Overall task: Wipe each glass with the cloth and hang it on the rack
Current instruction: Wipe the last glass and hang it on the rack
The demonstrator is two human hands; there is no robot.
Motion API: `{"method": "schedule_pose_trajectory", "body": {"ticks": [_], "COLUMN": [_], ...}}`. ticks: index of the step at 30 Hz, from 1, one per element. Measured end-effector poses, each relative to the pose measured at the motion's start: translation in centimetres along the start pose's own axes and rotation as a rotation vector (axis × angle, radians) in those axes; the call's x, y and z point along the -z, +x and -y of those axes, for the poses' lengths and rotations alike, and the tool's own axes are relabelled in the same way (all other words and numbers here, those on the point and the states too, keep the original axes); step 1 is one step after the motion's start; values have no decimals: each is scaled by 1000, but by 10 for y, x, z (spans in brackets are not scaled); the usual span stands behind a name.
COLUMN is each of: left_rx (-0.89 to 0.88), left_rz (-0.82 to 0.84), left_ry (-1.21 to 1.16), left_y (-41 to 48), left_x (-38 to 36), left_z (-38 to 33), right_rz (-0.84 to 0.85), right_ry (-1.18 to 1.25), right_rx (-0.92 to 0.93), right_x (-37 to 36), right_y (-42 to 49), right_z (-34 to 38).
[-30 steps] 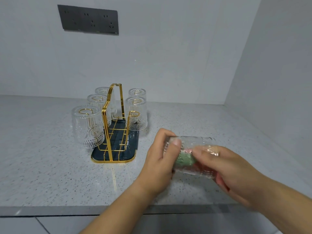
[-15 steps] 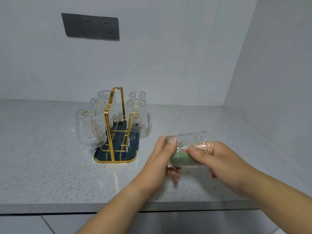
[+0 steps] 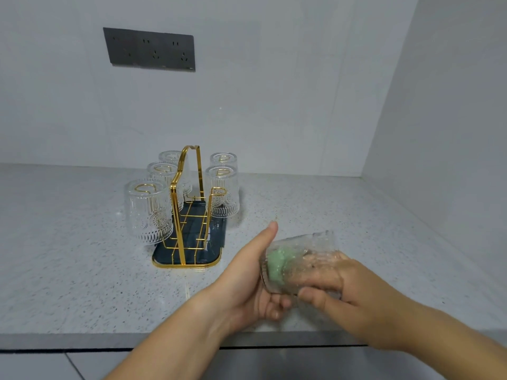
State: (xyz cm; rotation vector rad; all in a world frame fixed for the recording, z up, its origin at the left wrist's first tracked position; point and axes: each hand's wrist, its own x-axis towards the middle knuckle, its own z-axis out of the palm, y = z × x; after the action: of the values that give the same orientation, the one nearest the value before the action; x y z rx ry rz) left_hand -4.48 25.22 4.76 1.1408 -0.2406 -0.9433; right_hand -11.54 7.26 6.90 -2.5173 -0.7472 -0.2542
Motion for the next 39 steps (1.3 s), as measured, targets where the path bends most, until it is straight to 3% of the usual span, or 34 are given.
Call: {"method": "schedule_pose_trajectory", "body": {"ticks": [3,5,7,9,11,13,15,17,19,22,24,26,28,31,33,36,39], "left_rx": [-227,-441,-664,-811,-718,-345,-48,28,-20,-250,-406,-476,-425,-207,-167,-157,-194], "left_rz": [-10,-97,-211,-322,-348,-283,-168,-77,-14,-49,-147,-209,-248,-212,-142,-181,-268], "left_ry": [117,239,457,556,367,98,-5,38,159,254,299,286,172,-58,-136,-184,-244], "left_y": [6,8,8,9,9,7,3,1,2,5,6,8,9,8,9,10,10], "left_x": [6,9,10,11,8,5,1,4,7,10,8,3,-1,-3,-2,1,6], "left_z": [7,14,21,26,24,19,11,7,4,8,15,21,21,18,15,12,7], "right_rz": [-111,-150,-143,-93,-18,98,186,177,53,-44,-77,-39,-7,0,31,-156,-352], "right_ry": [486,603,670,684,393,-157,-456,-387,-110,445,602,611,543,30,-104,56,387], "right_rx": [-271,-427,-479,-406,-136,103,102,58,20,-250,-383,-401,-313,-51,-39,-91,-213], "right_x": [11,11,7,4,2,-3,-1,1,0,8,8,6,3,-5,-3,-10,-10], "right_y": [6,10,12,12,7,1,0,1,2,7,9,14,12,7,7,7,7], "right_z": [13,18,23,32,30,15,-1,-5,-2,14,15,19,16,2,-2,-10,-6]}}
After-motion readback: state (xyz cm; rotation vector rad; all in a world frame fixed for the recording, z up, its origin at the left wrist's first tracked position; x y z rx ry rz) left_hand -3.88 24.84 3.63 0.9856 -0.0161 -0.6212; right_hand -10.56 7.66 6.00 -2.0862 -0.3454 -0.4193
